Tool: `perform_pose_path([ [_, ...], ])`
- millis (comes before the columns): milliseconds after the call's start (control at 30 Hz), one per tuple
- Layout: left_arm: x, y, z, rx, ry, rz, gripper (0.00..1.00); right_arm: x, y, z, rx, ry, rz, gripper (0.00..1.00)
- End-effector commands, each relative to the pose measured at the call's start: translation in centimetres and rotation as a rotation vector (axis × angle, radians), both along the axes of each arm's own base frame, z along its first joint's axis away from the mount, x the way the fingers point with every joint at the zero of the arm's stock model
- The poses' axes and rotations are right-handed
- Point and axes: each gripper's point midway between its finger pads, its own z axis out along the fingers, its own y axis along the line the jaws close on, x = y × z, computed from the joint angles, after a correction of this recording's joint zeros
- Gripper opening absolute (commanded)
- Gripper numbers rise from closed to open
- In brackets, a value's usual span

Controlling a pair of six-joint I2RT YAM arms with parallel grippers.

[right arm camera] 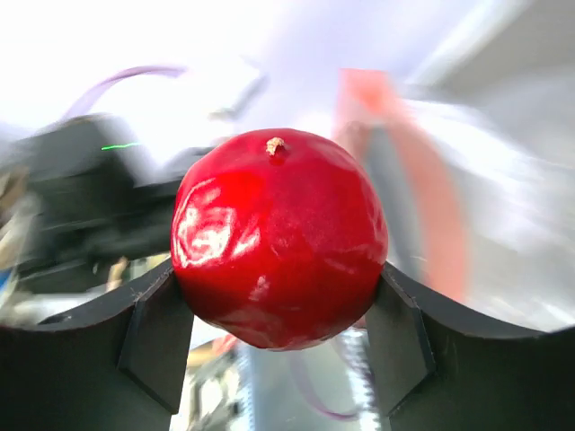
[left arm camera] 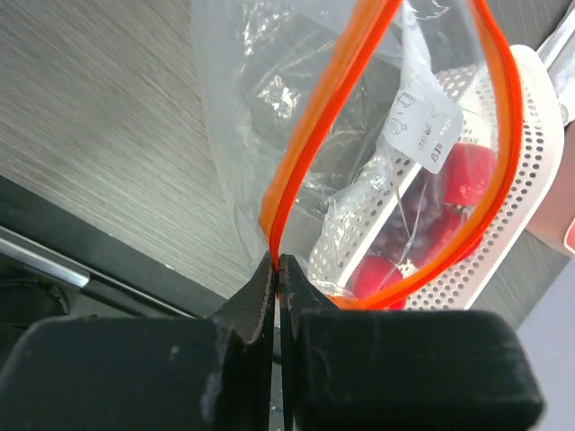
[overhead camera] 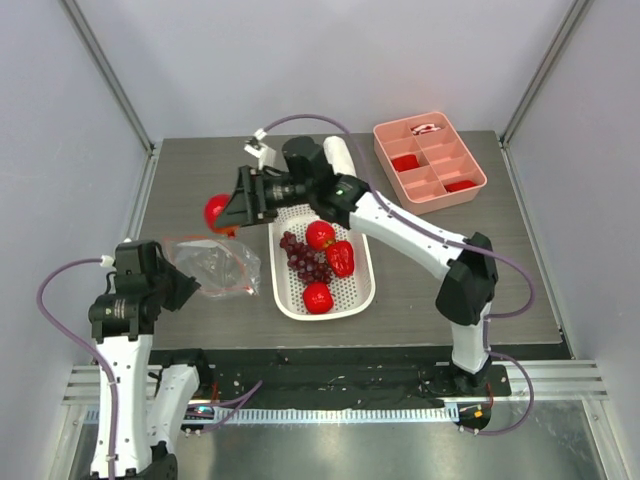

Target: Open the zip-top bag and remove the fake food

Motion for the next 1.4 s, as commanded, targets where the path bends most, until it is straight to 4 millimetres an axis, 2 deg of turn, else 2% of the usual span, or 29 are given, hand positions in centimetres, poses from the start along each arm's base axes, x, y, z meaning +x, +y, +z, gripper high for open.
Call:
perform_pose_path([
  [0,1.9,1.6,2.2,0.094,-0.038,0.008,0.00,5.6,-7.3,-6.9,-0.352,-0.086,-0.326,0.02],
  [33,2.2,2.2,1.9,0.125,-0.007,0.013,0.00,6.0,-8.6,-8.8,-0.423,-0.107,-0.360,0.03],
  [67,2.4,2.4,2.0,0.133,0.000,0.017,0.00,7.3,-10.4,-9.3,-0.485,-0.156,-0.450,0.03],
  [133,3.7,2.5,2.7,0.138,-0.022,0.012,0.00,7.8,-13.7,-12.5,-0.643,-0.187,-0.510,0.04],
  [200,4.9,2.6,3.3,0.142,-0.047,0.018,0.00,8.4,-16.7,-14.7,-0.757,-0.223,-0.566,0.04],
  [300,7.1,2.8,4.0,0.140,-0.068,0.024,0.00,9.0,-19.0,-16.5,-0.859,-0.271,-0.598,0.04],
  [367,8.3,2.6,4.0,0.115,-0.076,0.032,0.00,9.3,-19.3,-16.8,-0.878,-0.292,-0.598,0.05],
  [467,9.8,2.0,3.5,0.056,-0.066,0.051,0.00,10.2,-18.4,-16.8,-0.871,-0.322,-0.582,0.06],
  [500,10.1,1.8,3.4,0.039,-0.064,0.049,0.00,10.8,-17.8,-16.0,-0.853,-0.340,-0.584,0.08],
  [533,10.6,1.6,3.5,0.025,-0.073,0.049,0.00,11.3,-17.4,-16.9,-0.869,-0.343,-0.572,0.11],
  [567,11.0,1.3,3.6,0.002,-0.074,0.056,0.00,11.7,-17.0,-16.9,-0.871,-0.352,-0.573,0.14],
  [600,11.4,1.3,3.3,-0.008,-0.064,0.065,0.00,12.6,-16.5,-16.2,-0.859,-0.369,-0.588,0.22],
  [667,12.3,1.4,3.7,-0.016,-0.077,0.074,0.00,13.6,-15.8,-17.7,-0.886,-0.381,-0.561,0.34],
  [700,12.9,0.8,3.4,-0.046,-0.060,0.055,0.00,14.2,-15.0,-16.9,-0.865,-0.392,-0.563,0.43],
  [733,13.3,0.7,3.3,-0.052,-0.055,0.057,0.00,14.7,-14.6,-18.3,-0.891,-0.382,-0.551,0.49],
  [767,13.6,0.7,3.3,-0.058,-0.049,0.063,0.00,14.9,-14.4,-18.5,-0.896,-0.379,-0.539,0.54],
  [800,14.1,0.6,3.8,-0.069,-0.059,0.065,0.00,15.6,-13.8,-17.5,-0.876,-0.390,-0.551,0.62],
  [867,15.2,0.8,3.6,-0.067,-0.048,0.067,0.00,16.1,-13.6,-18.4,-0.900,-0.379,-0.549,0.71],
  [900,15.6,0.9,4.3,-0.062,-0.059,0.073,0.01,16.5,-13.2,-17.8,-0.889,-0.389,-0.558,0.77],
  [967,16.5,1.3,3.9,-0.044,-0.038,0.078,0.05,16.9,-13.3,-17.4,-0.897,-0.399,-0.578,0.85],
  [1000,17.1,1.4,4.7,-0.037,-0.056,0.077,0.14,17.0,-13.4,-17.1,-0.894,-0.405,-0.583,0.87],
  [1033,17.6,1.5,4.5,-0.028,-0.045,0.069,0.19,17.1,-13.5,-16.8,-0.890,-0.407,-0.589,0.88],
  [1067,18.1,1.5,4.7,-0.024,-0.048,0.062,0.22,17.1,-13.6,-16.2,-0.886,-0.419,-0.599,0.99],
  [1100,18.5,1.6,4.9,-0.020,-0.051,0.056,0.30,17.1,-13.8,-15.7,-0.882,-0.427,-0.607,1.00],
  [1200,20.4,2.3,6.2,0.036,-0.071,0.061,0.48,17.4,-14.7,-14.5,-0.886,-0.456,-0.644,1.00],
  [1267,22.3,1.9,7.9,0.086,-0.105,0.023,0.66,17.3,-15.3,-14.2,-0.898,-0.464,-0.658,1.00],
  [1300,23.1,1.6,8.6,0.093,-0.114,0.009,0.67,17.2,-15.8,-13.3,-0.886,-0.467,-0.676,1.00],
  [1333,23.4,1.2,10.4,0.103,-0.132,-0.003,0.67,17.2,-16.2,-12.8,-0.887,-0.469,-0.694,1.00],
  [1367,24.1,-0.1,10.4,0.125,-0.124,-0.044,0.68,17.0,-17.1,-13.0,-0.910,-0.472,-0.719,1.00],
])
